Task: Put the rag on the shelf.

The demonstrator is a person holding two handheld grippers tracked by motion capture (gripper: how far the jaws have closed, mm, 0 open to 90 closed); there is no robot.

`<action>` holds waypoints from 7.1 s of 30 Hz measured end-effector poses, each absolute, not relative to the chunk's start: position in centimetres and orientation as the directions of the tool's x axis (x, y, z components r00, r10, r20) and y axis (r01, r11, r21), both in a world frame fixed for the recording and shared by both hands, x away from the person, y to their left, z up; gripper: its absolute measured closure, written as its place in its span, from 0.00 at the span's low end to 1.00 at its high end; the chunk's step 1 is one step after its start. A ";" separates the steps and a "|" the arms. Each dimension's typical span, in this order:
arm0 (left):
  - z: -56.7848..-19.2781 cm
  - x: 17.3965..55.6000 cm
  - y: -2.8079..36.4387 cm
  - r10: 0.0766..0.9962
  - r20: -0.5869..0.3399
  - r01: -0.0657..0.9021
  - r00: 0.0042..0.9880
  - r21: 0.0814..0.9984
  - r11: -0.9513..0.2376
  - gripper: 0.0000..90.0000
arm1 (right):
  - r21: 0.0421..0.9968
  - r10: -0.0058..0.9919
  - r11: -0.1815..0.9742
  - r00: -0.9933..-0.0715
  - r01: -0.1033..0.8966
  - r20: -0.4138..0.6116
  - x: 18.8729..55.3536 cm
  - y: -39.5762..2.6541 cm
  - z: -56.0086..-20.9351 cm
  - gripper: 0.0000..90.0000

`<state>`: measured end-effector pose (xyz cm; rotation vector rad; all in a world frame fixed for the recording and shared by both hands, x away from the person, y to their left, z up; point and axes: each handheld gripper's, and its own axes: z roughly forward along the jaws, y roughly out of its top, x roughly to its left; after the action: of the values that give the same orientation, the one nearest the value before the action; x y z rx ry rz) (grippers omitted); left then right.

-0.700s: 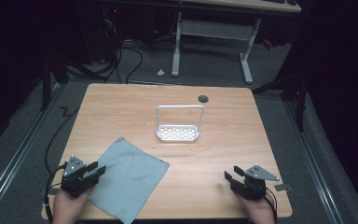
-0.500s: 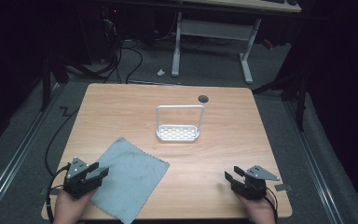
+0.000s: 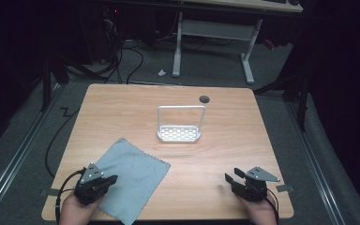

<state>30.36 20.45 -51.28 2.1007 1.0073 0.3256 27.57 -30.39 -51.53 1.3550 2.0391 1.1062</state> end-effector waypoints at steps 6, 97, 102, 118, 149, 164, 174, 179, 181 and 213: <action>-52.3 30.3 18.7 0.724 -0.053 0.554 0.688 0.683 -0.476 1.00 | 0.816 0.906 0.196 -0.419 0.544 0.062 27.6 -30.4 -51.5 0.57; -52.7 33.5 11.6 0.725 -0.112 0.530 0.680 0.758 -0.380 0.76 | 0.764 0.781 0.403 -0.624 0.503 -0.001 27.5 -26.2 -52.0 0.89; -52.8 35.8 10.3 0.757 -0.077 0.532 0.649 0.757 -0.380 0.73 | 0.765 0.784 0.396 -0.621 0.507 0.006 27.6 -26.4 -52.1 0.87; -53.4 37.1 8.9 0.750 -0.072 0.519 0.658 0.764 -0.382 0.98 | 0.775 0.833 0.341 -0.553 0.532 0.014 30.5 -25.5 -51.8 0.77; -53.4 37.2 9.8 0.711 -0.159 0.533 0.685 0.774 -0.341 0.98 | 0.765 0.875 0.332 -0.483 0.552 -0.032 34.7 -23.6 -52.4 1.00; -51.1 35.4 10.8 0.705 -0.177 0.475 0.687 0.844 -0.250 0.98 | 0.844 0.861 0.286 -0.508 0.453 -0.019 32.5 -23.9 -50.3 1.00; -49.5 34.4 11.0 0.708 -0.144 0.421 0.692 0.876 -0.234 0.98 | 0.883 0.858 0.257 -0.513 0.392 -0.022 31.7 -24.2 -48.8 1.00; -48.8 34.1 11.3 0.710 -0.137 0.403 0.691 0.888 -0.222 0.98 | 0.897 0.858 0.242 -0.513 0.369 -0.020 31.5 -24.2 -48.2 1.00; -48.4 33.9 11.4 0.709 -0.135 0.394 0.692 0.894 -0.215 0.98 | 0.900 0.857 0.241 -0.514 0.363 -0.022 31.4 -24.2 -48.1 1.00; -41.1 32.9 11.7 0.698 -0.047 0.195 0.714 0.972 -0.134 0.99 | 0.976 0.864 0.153 -0.501 0.153 -0.057 30.1 -24.5 -40.7 1.00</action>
<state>32.90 11.67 -41.08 1.6855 0.7236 0.5066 30.10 -24.51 -40.66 0.9727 1.7824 1.3934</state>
